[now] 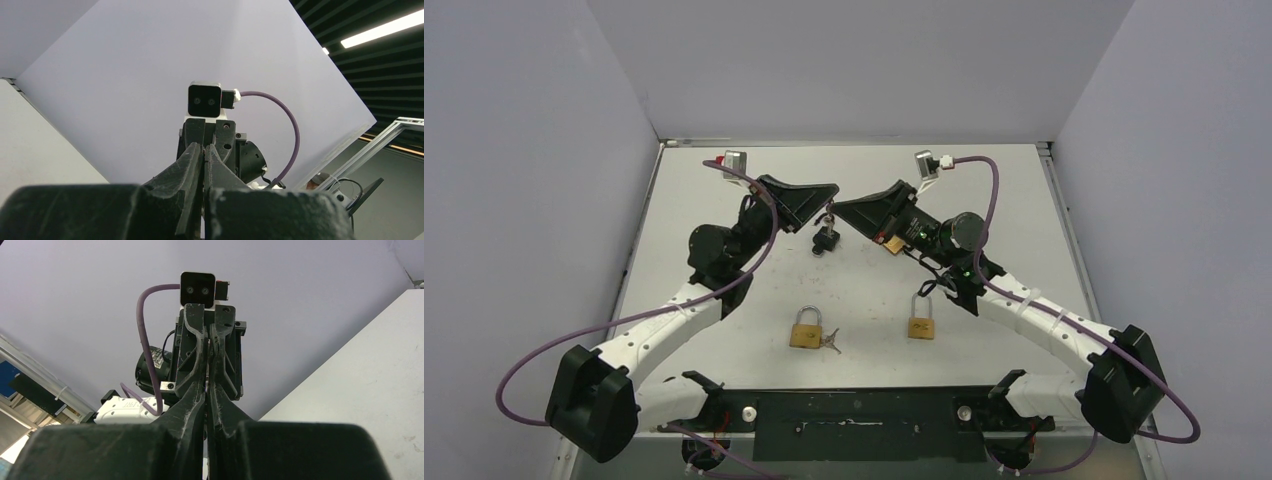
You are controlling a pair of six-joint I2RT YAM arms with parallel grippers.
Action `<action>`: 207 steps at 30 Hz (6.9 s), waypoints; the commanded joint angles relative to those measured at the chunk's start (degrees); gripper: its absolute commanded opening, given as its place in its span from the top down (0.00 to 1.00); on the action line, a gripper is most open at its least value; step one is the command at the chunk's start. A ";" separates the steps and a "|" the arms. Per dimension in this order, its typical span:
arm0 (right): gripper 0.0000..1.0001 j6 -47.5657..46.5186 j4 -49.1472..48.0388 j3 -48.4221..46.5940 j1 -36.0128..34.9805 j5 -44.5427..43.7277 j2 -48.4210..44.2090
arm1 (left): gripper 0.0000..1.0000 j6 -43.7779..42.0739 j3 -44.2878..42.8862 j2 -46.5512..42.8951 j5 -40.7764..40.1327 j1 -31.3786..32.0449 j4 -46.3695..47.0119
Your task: Unlock with the key
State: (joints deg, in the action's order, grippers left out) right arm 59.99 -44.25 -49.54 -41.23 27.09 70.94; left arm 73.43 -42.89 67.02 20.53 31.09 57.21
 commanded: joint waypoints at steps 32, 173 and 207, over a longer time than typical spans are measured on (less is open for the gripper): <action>1.00 -9.14 82.17 10.55 15.94 -54.21 -31.35 | 0.03 -32.89 -31.25 29.15 -37.67 32.61 -76.07; 1.00 -24.10 50.22 0.94 -1.35 -14.78 1.28 | 0.86 -4.00 -19.57 13.35 -7.70 4.11 -72.18; 1.00 -24.23 53.14 -8.41 9.26 4.93 8.06 | 0.92 -4.70 -17.42 11.86 -4.95 5.82 -70.74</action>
State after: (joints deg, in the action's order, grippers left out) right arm 39.64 15.05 -58.15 -36.58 26.83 81.95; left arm 69.21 -58.41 82.43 7.62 35.20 -16.56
